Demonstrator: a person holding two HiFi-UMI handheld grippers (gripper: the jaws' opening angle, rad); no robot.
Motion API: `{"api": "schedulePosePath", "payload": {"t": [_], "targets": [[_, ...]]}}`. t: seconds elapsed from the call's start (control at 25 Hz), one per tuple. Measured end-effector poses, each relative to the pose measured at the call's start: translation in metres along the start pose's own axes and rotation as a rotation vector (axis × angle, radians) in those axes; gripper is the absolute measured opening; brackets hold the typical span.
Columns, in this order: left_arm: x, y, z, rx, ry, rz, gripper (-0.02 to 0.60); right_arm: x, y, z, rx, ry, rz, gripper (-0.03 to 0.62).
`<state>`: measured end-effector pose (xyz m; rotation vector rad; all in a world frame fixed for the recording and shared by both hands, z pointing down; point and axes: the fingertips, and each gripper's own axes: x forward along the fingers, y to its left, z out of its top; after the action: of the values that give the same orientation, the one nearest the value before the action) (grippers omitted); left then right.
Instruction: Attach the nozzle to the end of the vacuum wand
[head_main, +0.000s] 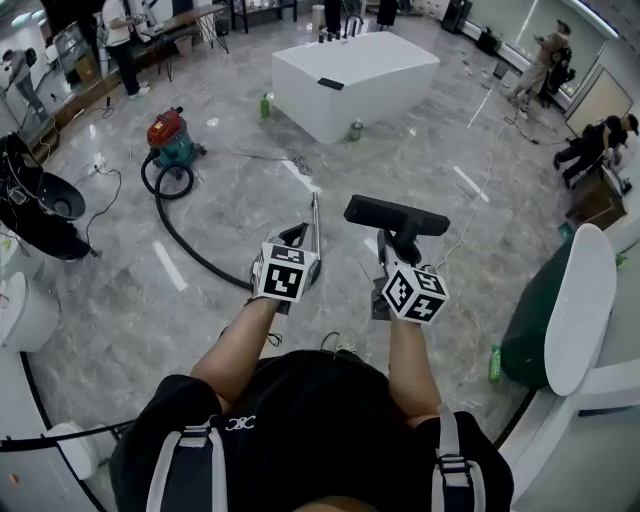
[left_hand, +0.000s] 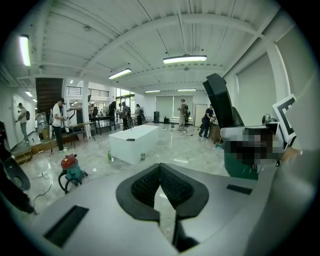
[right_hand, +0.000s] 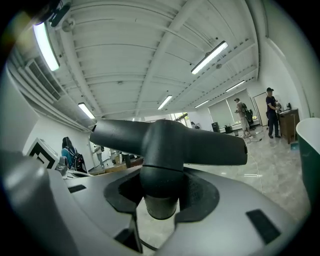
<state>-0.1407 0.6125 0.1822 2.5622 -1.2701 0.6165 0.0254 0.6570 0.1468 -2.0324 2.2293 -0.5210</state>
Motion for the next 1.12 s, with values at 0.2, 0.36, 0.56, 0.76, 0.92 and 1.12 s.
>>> {"api": "schedulePosePath", "payload": {"t": [0.2,0.36,0.56,0.76,0.92,1.12], "targets": [[0.053,-0.024,0.042,0.006,-0.016,0.029,0.011,0.032,-0.053,0.029,-0.013,0.007,0.04,0.166],[0.093,-0.04,0.064,0.013,-0.019,0.059,0.011,0.056,-0.095,0.047,-0.006,0.004,0.059,0.166],[0.137,-0.068,0.086,0.001,-0.015,0.095,0.011,0.074,-0.154,0.063,0.0,0.016,0.08,0.166],[0.164,-0.07,0.087,-0.009,-0.007,0.129,0.011,0.094,-0.183,0.072,-0.002,0.013,0.102,0.166],[0.183,-0.071,0.089,-0.023,0.009,0.136,0.011,0.109,-0.198,0.078,0.012,0.011,0.108,0.166],[0.21,-0.068,0.088,-0.034,0.03,0.133,0.011,0.133,-0.211,0.079,0.019,0.028,0.118,0.166]]}}
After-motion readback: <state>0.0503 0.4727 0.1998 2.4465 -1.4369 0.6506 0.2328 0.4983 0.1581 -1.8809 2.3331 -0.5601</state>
